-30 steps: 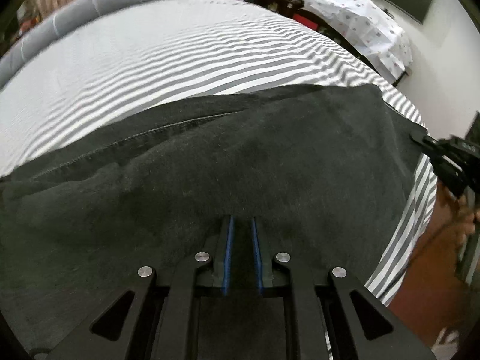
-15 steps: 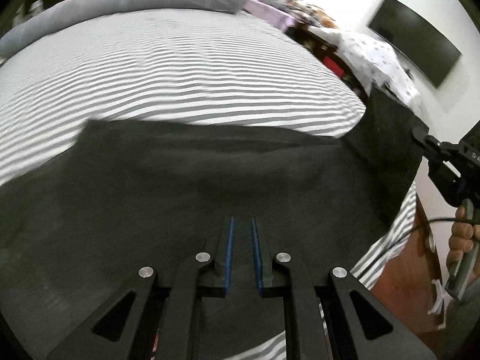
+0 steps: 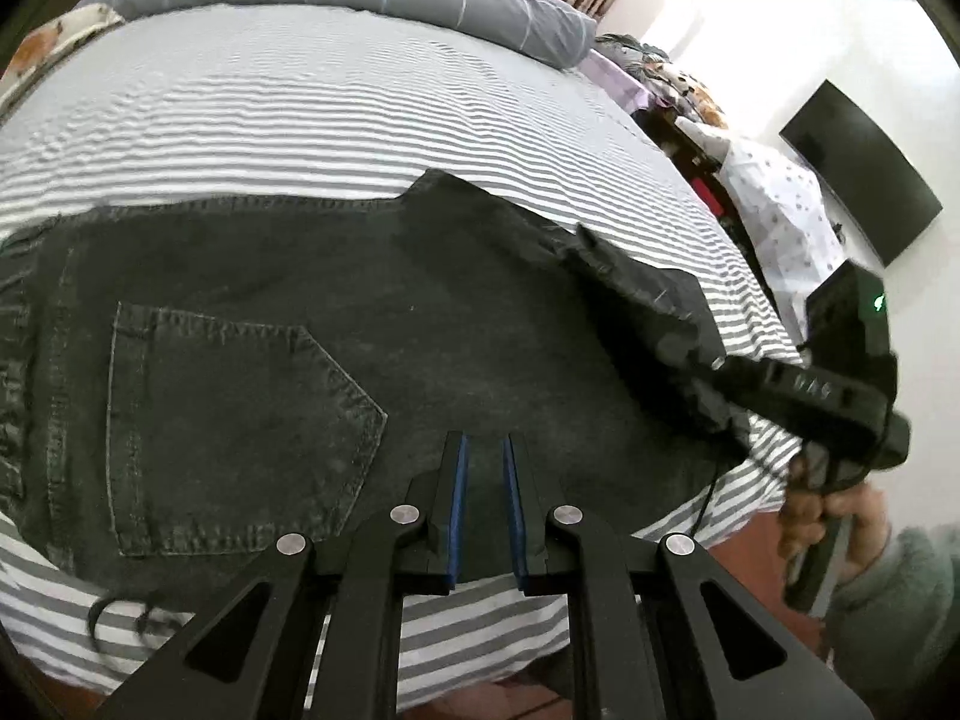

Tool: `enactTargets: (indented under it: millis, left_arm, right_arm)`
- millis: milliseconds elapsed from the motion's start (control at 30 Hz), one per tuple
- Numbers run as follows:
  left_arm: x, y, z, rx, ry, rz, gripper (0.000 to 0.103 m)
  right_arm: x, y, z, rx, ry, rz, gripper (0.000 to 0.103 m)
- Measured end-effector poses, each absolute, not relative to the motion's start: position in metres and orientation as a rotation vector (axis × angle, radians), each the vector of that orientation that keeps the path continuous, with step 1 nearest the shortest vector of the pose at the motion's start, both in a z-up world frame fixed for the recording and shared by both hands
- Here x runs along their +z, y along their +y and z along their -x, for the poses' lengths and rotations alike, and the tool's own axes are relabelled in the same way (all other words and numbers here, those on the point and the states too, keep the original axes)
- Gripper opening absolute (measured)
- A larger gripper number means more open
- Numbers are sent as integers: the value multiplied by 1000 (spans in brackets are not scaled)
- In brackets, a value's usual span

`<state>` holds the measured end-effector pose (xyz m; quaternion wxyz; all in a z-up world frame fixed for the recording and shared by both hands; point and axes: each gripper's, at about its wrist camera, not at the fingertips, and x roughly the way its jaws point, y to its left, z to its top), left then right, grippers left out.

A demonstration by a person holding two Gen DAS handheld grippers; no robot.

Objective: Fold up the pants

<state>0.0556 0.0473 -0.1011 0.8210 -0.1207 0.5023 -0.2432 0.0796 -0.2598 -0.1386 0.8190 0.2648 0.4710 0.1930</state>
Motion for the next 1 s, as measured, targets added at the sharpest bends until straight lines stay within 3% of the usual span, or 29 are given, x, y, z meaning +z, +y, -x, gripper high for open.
enactTargets:
  millis: [267,300,400,600,900,967,1000]
  left_arm:
    - [-107,22,-85,-674,1123,465,17]
    - [-107,17,-90,-692,1135,490,23]
    - [-111,7,-107,-690,1173,546,54]
    - [-124,-17,-130,-699,1266,622,57]
    - [-145,-46,-143,-660,1381,667,54]
    - [-143,-52,-145,-666,1365,653,40]
    - [-141,-56,-145,-666,1366,633,21]
  right_arm:
    - [-135,-247,-68,450,1002,-493,7]
    - [-134,-248,-67,454,998,-478,7]
    - [-132,-243,-63,464,985,-420,7]
    - [-131,-234,-55,495,972,-341,7]
    - [-131,-235,-54,520,951,-330,7]
    - [-131,-234,-54,523,947,-338,8]
    - [-131,-235,-53,516,942,-341,10]
